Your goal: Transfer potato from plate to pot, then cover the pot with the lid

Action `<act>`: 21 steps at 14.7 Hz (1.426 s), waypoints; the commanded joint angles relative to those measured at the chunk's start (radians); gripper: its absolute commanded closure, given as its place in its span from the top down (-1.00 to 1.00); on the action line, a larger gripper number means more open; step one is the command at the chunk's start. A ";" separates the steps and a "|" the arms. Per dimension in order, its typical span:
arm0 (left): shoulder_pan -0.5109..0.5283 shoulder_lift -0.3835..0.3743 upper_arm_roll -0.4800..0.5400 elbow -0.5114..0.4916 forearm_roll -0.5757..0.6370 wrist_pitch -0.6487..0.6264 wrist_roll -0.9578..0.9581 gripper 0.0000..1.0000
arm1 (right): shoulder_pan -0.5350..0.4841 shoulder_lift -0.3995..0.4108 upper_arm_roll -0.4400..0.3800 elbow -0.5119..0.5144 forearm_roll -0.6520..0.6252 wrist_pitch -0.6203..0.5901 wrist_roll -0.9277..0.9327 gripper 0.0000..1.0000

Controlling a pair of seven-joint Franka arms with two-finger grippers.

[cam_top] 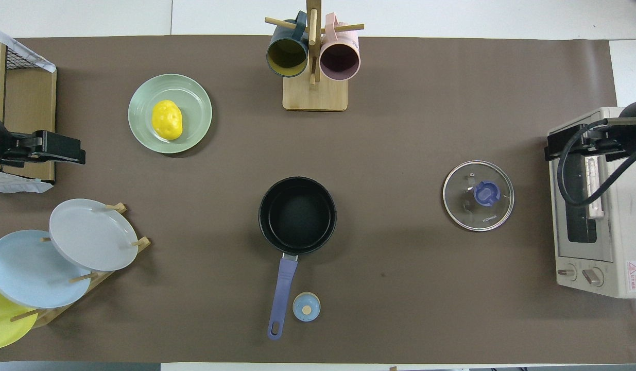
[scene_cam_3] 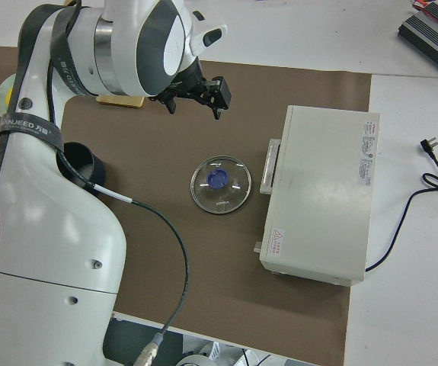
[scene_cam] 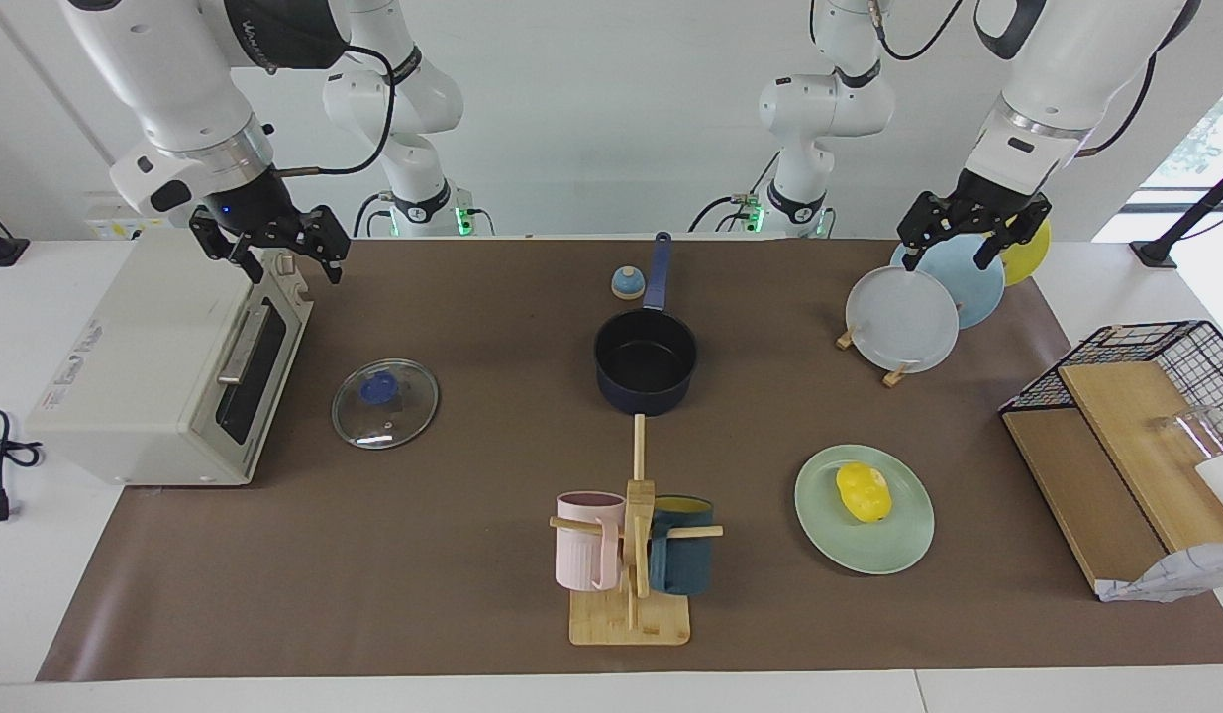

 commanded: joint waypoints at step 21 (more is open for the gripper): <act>0.000 0.279 0.002 -0.018 -0.044 0.355 -0.006 1.00 | 0.055 0.136 0.006 -0.364 0.005 0.605 -0.157 1.00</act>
